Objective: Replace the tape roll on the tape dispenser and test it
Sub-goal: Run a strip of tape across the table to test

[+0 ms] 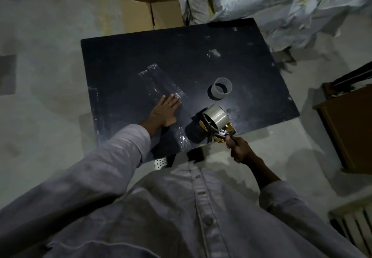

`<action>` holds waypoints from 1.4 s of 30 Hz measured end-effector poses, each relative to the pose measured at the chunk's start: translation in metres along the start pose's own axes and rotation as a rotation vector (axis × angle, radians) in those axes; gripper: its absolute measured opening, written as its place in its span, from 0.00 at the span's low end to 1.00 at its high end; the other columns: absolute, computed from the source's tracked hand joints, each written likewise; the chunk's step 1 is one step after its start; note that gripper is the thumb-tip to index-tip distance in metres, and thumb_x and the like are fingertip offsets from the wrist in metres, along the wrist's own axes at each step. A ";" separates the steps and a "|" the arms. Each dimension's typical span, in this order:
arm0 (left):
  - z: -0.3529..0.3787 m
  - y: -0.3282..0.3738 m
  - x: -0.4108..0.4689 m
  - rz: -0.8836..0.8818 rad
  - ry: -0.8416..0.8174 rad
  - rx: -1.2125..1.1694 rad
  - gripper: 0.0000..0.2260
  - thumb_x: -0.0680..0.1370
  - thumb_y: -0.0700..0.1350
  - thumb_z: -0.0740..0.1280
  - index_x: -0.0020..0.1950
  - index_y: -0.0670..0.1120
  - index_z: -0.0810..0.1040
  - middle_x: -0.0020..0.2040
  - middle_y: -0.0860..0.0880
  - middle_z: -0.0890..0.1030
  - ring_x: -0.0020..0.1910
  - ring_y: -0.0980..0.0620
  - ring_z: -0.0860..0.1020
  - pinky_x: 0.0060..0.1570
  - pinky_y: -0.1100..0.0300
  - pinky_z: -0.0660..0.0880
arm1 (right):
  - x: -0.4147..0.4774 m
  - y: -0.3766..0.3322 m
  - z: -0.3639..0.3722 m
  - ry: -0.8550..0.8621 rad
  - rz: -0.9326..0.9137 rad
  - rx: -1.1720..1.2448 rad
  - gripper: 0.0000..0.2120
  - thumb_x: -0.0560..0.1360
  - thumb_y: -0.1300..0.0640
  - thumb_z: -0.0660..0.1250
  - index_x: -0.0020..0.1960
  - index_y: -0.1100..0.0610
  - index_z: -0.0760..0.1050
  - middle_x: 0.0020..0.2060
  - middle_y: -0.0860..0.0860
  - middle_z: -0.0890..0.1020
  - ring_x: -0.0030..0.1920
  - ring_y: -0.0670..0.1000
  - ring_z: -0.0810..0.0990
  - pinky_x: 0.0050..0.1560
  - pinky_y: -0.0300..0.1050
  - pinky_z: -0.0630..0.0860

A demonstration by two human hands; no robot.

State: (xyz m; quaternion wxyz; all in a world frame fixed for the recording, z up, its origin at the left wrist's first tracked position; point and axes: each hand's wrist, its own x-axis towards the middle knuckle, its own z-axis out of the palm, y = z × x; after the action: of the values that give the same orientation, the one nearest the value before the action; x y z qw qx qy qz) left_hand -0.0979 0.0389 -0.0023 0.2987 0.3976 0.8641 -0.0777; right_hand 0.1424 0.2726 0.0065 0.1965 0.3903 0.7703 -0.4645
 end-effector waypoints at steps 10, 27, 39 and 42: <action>0.022 0.087 -0.030 -0.007 -0.013 0.011 0.35 0.88 0.47 0.62 0.93 0.51 0.49 0.92 0.43 0.40 0.93 0.42 0.41 0.91 0.42 0.43 | -0.028 0.079 -0.024 0.011 -0.067 -0.023 0.28 0.92 0.47 0.58 0.49 0.72 0.75 0.33 0.63 0.76 0.33 0.57 0.75 0.37 0.49 0.70; 0.071 0.200 -0.062 -0.058 -0.017 0.104 0.34 0.90 0.49 0.59 0.93 0.50 0.45 0.92 0.46 0.42 0.93 0.42 0.42 0.90 0.38 0.44 | -0.080 0.181 -0.020 -0.029 -0.086 0.037 0.27 0.92 0.45 0.55 0.45 0.66 0.72 0.34 0.61 0.74 0.35 0.56 0.74 0.45 0.58 0.73; 0.068 0.217 -0.068 -0.066 0.005 0.153 0.39 0.88 0.50 0.63 0.92 0.47 0.42 0.92 0.48 0.41 0.93 0.43 0.42 0.90 0.34 0.44 | -0.073 0.154 -0.009 -0.052 0.124 0.291 0.31 0.88 0.30 0.53 0.49 0.59 0.71 0.31 0.57 0.69 0.28 0.51 0.67 0.31 0.43 0.65; 0.070 0.214 -0.073 -0.075 0.012 0.136 0.39 0.88 0.49 0.63 0.92 0.47 0.42 0.93 0.47 0.41 0.93 0.42 0.42 0.89 0.33 0.44 | -0.067 0.147 -0.003 -0.044 0.168 0.300 0.32 0.88 0.30 0.53 0.49 0.59 0.72 0.32 0.57 0.71 0.28 0.52 0.68 0.31 0.43 0.66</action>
State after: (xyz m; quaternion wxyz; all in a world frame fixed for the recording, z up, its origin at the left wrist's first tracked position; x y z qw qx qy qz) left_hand 0.1283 0.1097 0.0054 0.2626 0.3847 0.8729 -0.1451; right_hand 0.2995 0.2856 -0.0300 0.1909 0.4680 0.6524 -0.5648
